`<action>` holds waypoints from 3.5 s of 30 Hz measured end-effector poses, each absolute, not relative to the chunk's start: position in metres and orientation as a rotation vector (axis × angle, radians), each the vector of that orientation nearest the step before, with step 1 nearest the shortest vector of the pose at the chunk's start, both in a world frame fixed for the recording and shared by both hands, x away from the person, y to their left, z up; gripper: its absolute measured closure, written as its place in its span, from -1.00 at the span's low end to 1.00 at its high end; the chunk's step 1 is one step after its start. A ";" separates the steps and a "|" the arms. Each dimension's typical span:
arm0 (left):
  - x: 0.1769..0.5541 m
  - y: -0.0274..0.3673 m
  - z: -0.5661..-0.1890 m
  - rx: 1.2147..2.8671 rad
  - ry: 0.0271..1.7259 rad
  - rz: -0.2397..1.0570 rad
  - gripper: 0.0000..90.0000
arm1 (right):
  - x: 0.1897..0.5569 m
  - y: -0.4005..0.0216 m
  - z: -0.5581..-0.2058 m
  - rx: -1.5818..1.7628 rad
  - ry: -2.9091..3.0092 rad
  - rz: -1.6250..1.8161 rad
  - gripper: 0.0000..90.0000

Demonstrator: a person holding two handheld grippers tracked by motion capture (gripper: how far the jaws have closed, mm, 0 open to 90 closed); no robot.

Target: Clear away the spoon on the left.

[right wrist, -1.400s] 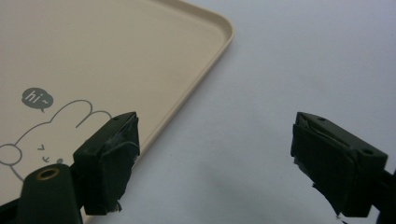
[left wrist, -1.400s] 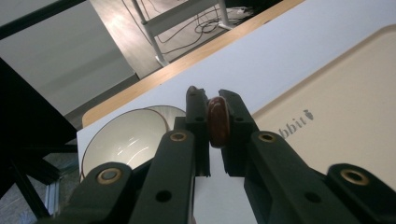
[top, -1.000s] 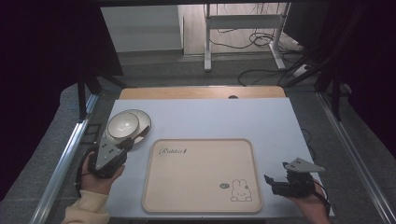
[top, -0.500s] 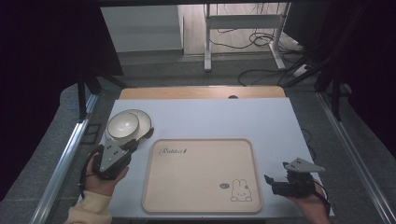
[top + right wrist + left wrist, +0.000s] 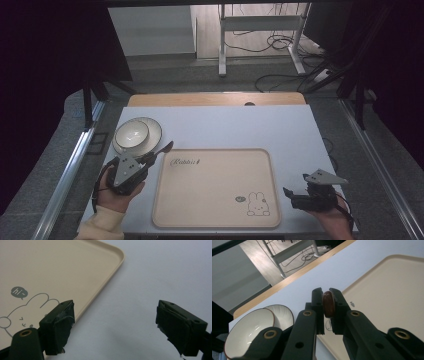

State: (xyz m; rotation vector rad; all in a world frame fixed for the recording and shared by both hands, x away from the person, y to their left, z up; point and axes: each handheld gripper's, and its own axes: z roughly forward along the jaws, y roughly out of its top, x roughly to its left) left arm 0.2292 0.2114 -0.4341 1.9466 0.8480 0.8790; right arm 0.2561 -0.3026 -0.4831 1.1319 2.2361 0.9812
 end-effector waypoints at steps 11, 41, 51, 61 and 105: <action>0.228 0.199 -0.439 1.990 0.802 0.852 0.86 | 0.256 -0.302 -0.483 1.132 2.235 0.982 -0.65; 0.226 0.171 -0.457 2.097 0.714 0.822 0.85 | 0.256 -0.302 -0.484 1.130 2.238 0.977 -0.65; 0.225 0.165 -0.465 2.156 0.660 0.824 0.85 | 0.256 -0.302 -0.484 1.131 2.240 0.976 -0.65; 0.220 0.166 -0.474 2.202 0.608 0.809 0.84 | 0.256 -0.302 -0.484 1.133 2.236 0.975 -0.65; 0.228 0.152 -0.500 2.331 0.743 0.389 -0.71 | 0.255 -0.302 -0.484 1.132 2.236 0.971 -0.65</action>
